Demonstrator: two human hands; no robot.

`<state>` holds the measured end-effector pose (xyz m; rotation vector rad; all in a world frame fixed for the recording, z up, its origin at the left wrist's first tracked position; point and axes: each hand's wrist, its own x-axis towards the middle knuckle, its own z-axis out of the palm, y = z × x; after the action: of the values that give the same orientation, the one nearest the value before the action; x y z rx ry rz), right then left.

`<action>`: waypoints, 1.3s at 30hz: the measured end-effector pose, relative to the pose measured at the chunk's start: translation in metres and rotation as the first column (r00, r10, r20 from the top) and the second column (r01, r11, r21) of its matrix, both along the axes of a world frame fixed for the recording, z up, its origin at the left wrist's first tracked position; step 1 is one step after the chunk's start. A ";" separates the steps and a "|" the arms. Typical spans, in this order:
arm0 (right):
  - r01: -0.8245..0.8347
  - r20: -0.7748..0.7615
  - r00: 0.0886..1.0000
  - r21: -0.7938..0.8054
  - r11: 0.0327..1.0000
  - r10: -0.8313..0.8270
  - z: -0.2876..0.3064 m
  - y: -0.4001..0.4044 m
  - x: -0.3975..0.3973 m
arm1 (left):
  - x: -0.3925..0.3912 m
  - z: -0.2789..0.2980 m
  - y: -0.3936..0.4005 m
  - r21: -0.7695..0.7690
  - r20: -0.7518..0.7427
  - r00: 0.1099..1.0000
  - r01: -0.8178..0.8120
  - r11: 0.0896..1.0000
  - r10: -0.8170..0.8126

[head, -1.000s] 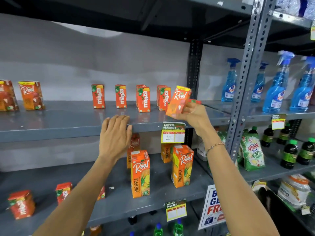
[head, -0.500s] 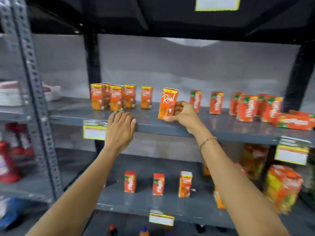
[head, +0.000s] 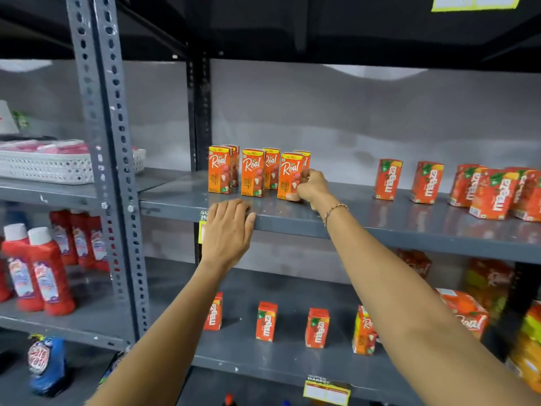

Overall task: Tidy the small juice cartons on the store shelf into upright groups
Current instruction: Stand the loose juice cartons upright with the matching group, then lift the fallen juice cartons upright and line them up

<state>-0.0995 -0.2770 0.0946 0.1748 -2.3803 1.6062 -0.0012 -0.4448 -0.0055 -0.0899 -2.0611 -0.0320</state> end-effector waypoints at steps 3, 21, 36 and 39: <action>-0.021 0.014 1.000 0.026 0.999 0.020 -0.002 -0.001 0.000 | -0.002 0.000 0.001 0.013 -0.032 0.999 0.003 1.000 -0.002; -0.021 -0.301 0.954 -0.055 0.998 0.004 -0.004 0.170 0.079 | 0.004 0.002 0.183 -0.044 -0.010 0.987 0.158 0.986 -0.158; 0.629 -0.254 0.746 -0.031 0.777 -0.615 -0.007 0.510 0.097 | 0.000 -0.003 0.427 -0.007 0.064 0.961 0.270 0.963 -0.269; 0.609 -0.200 0.792 0.195 0.769 -0.577 -0.022 0.538 0.088 | -0.003 -0.005 0.432 0.003 0.033 0.972 0.233 0.972 -0.233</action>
<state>-0.0119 0.2607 0.0729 -0.3915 -2.2066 0.9633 -0.0041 -0.0128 -0.0105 -0.3342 -2.0734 -0.1786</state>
